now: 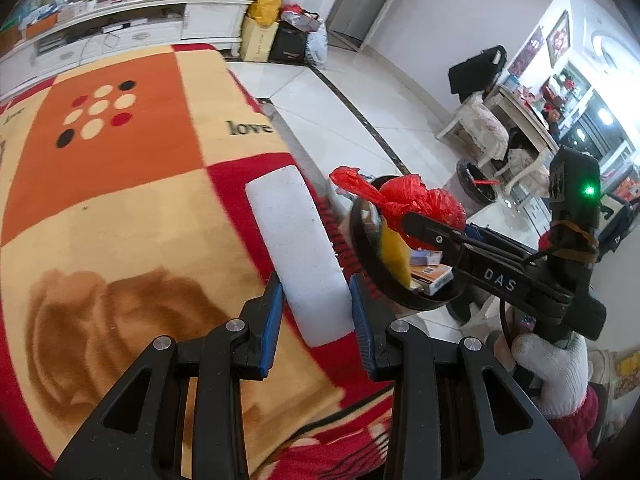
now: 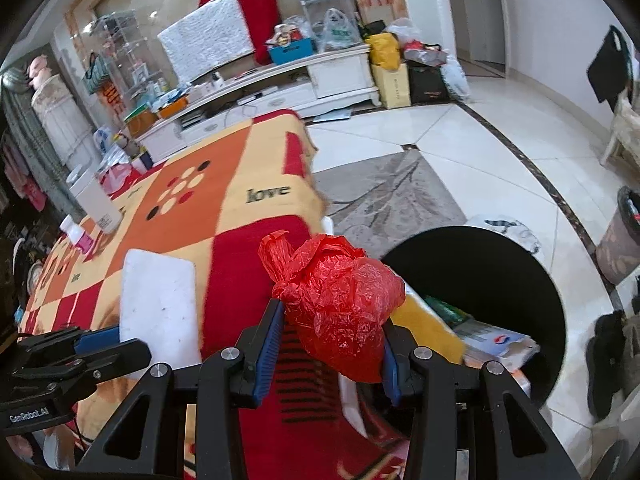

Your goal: Collect trash

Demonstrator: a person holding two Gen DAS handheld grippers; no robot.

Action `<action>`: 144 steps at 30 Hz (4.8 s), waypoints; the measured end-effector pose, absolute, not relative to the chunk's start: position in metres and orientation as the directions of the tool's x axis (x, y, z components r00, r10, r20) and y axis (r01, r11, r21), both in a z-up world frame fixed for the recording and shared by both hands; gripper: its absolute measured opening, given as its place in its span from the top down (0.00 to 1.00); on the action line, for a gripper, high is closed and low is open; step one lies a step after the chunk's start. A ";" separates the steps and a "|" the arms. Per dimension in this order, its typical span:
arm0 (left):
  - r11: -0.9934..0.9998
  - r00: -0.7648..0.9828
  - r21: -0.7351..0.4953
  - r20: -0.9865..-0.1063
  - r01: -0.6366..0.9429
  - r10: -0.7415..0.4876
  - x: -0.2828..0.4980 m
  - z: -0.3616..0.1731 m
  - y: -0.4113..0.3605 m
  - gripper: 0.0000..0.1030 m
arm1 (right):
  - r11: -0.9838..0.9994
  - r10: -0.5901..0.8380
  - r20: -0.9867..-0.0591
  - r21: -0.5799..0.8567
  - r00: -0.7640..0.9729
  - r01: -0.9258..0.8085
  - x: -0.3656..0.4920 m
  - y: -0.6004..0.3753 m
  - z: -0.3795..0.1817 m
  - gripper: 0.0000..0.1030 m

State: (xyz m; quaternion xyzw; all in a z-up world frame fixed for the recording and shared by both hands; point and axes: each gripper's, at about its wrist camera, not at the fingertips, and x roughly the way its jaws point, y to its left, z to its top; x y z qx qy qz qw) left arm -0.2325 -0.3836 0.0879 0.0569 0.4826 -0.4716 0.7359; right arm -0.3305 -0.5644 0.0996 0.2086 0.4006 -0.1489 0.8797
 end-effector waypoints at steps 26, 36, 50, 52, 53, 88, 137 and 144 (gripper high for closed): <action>0.427 -0.039 -0.404 -0.762 0.809 -0.647 -0.275 0.082 -0.460 0.70 | 0.692 -0.170 -0.808 0.309 0.564 0.652 -0.389 -0.670 0.063 0.28; 0.360 -0.083 -0.417 -0.741 0.834 -0.666 -0.291 0.081 -0.491 0.69 | 0.688 -0.217 -0.819 0.258 0.532 0.679 -0.408 -0.674 0.071 0.28; 0.367 -0.121 -0.455 -0.744 0.811 -0.657 -0.283 0.058 -0.509 0.39 | 0.678 -0.239 -0.810 0.255 0.535 0.690 -0.419 -0.676 0.078 0.28; 0.387 -0.096 -0.447 -0.744 0.806 -0.661 -0.281 0.059 -0.503 0.39 | 0.682 -0.228 -0.811 0.262 0.539 0.683 -0.416 -0.671 0.075 0.28; 0.406 -0.070 -0.437 -0.746 0.803 -0.662 -0.278 0.061 -0.498 0.39 | 0.686 -0.222 -0.811 0.264 0.541 0.678 -0.415 -0.668 0.074 0.28; 0.600 0.417 -0.158 -0.582 0.785 -0.698 -0.287 0.126 -0.390 0.39 | 0.770 -0.474 -0.580 0.092 0.663 0.631 -0.418 -0.538 0.162 0.18; 0.607 0.439 -0.134 -0.572 0.783 -0.692 -0.293 0.120 -0.382 0.39 | 0.765 -0.493 -0.561 0.085 0.665 0.639 -0.418 -0.527 0.167 0.08; 0.608 0.432 -0.144 -0.580 0.781 -0.691 -0.292 0.116 -0.381 0.39 | 0.766 -0.485 -0.575 0.085 0.659 0.638 -0.417 -0.528 0.164 0.08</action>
